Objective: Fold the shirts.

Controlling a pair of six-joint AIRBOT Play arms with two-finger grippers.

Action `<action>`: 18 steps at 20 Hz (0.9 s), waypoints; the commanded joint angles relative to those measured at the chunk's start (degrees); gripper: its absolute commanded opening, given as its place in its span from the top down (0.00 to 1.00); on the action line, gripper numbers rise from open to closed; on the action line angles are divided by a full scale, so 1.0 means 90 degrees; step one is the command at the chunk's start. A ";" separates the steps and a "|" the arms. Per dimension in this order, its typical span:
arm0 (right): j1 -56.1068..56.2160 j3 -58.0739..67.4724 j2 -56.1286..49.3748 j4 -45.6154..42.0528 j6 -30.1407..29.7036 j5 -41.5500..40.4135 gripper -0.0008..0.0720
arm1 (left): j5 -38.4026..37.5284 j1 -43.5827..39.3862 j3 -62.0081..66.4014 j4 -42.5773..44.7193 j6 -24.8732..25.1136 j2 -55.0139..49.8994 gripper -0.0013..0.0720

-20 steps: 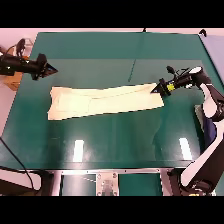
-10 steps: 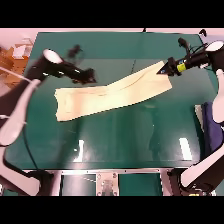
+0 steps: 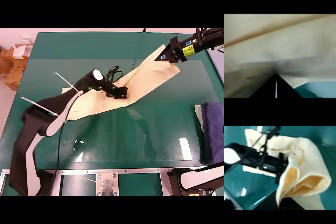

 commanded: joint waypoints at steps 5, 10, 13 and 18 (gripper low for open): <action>0.0651 -0.0117 0.0206 -0.1020 0.0515 0.0078 0.97 | -0.1537 -0.0095 0.0435 -0.0231 0.0000 -0.0204 0.96; 0.1307 -0.0119 0.0202 -0.1001 0.0537 -0.0359 0.97 | -0.2511 0.1032 0.0430 0.1933 -0.0624 0.1156 0.96; 0.2059 -0.0187 0.0138 -0.1001 0.0789 -0.1389 0.97 | -0.3366 0.2365 0.0401 0.2331 -0.0724 0.2278 0.96; 0.3861 -0.0189 -0.0916 -0.0340 0.0857 -0.3356 0.97 | -0.3558 0.4284 0.0398 0.2611 -0.0765 0.3713 0.96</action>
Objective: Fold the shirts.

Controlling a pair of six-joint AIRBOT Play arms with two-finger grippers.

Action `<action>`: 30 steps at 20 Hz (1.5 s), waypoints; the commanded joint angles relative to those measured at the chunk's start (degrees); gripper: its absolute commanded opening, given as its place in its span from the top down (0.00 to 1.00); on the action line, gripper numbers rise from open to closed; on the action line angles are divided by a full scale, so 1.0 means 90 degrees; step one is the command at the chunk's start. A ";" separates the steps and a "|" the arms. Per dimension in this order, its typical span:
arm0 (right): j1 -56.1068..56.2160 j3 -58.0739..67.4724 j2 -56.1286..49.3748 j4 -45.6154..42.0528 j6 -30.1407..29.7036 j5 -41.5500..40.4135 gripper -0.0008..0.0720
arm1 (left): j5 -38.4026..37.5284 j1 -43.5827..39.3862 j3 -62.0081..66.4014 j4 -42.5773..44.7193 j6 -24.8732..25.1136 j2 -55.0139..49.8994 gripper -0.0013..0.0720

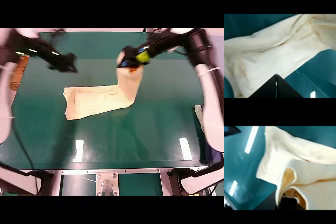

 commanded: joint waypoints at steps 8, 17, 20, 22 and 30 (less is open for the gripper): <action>0.3157 0.0172 -0.2907 0.2067 -0.1134 -0.4775 0.14 | -0.0046 0.1749 -0.0005 -0.0083 -0.0058 0.1032 0.96; -0.0488 0.0216 -0.1809 0.1712 -0.1129 -0.1013 0.14 | -0.0032 0.1749 -0.0005 -0.0148 -0.0017 0.1032 0.96; -0.1445 -0.0403 -0.1812 0.1707 -0.1137 -0.0619 0.14 | -0.0029 0.1749 -0.0005 -0.0148 -0.0022 0.1032 0.96; -0.1644 -0.1175 -0.1863 0.1715 -0.1188 -0.0811 0.14 | -0.0024 0.1749 -0.0005 -0.0148 -0.0078 0.1032 0.96; -0.0947 -0.1678 -0.2516 0.2222 -0.1518 -0.1061 0.14 | -0.0029 0.1741 -0.0005 -0.0202 -0.0087 0.1032 0.96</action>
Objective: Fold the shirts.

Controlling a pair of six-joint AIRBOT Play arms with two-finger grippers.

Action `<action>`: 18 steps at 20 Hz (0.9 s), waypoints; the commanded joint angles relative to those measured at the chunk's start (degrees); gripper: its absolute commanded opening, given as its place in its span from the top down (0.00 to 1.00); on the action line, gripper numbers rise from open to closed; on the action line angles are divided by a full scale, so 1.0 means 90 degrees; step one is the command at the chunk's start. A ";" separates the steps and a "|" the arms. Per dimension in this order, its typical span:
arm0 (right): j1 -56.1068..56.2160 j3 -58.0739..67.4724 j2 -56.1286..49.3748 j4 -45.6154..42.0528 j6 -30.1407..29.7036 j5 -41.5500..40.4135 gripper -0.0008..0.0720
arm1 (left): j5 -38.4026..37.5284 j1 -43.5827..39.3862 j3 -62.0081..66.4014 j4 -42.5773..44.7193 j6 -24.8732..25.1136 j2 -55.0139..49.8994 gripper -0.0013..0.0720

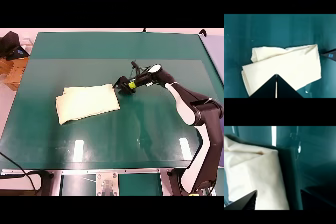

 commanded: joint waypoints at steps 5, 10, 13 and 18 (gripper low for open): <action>0.0843 -0.0107 -0.0202 0.0175 -0.0051 -0.0240 0.15 | -0.0010 0.0000 0.0002 -0.0005 0.0010 0.0005 0.96; 0.0906 0.0121 0.0029 0.0279 -0.0022 -0.0136 0.96 | -0.0068 0.0000 0.0002 -0.0002 0.0039 0.0005 0.95; 0.0665 0.0559 0.0692 -0.0236 0.0347 -0.0085 0.97 | -0.0107 0.0000 0.0002 -0.0002 0.0063 0.0005 0.96; -0.0758 0.1435 0.2074 -0.1508 0.1032 0.0529 0.97 | -0.0121 0.0000 0.0002 -0.0002 0.0066 0.0005 0.95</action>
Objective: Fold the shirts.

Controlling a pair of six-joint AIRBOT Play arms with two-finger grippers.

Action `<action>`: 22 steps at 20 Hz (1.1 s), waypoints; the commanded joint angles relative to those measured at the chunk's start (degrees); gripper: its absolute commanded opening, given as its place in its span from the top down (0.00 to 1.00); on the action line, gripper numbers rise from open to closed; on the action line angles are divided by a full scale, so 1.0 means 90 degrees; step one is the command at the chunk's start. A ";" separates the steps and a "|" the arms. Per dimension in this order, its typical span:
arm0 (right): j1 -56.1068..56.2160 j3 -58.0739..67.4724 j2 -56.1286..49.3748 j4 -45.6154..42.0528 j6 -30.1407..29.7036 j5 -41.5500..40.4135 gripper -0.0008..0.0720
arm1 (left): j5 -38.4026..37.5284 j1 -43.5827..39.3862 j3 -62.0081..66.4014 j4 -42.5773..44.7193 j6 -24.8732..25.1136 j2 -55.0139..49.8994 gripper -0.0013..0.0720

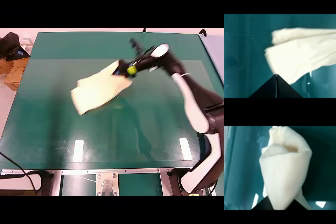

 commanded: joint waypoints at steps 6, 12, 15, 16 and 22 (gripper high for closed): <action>-0.3694 0.0704 0.1870 -0.0653 0.0736 0.1005 0.97 | -0.0029 -0.0002 0.0002 0.0000 0.0024 0.0005 0.96; -0.6147 0.0702 0.1962 -0.0971 0.0976 0.1299 0.97 | -0.0041 -0.0002 0.0002 0.0000 0.0022 0.0005 0.96; -0.7033 0.0702 0.1960 -0.1717 0.1071 0.1834 0.97 | -0.0121 -0.0002 0.0002 0.0000 0.0022 0.0005 0.95; -0.7266 0.0699 0.1960 -0.1906 0.1069 0.1955 0.97 | -0.0153 -0.0002 0.0002 0.0000 0.0022 0.0005 0.96; -0.8036 0.0699 0.1962 -0.2348 0.1365 0.3203 0.97 | -0.0221 -0.0002 0.0002 -0.0039 0.0000 0.0005 0.96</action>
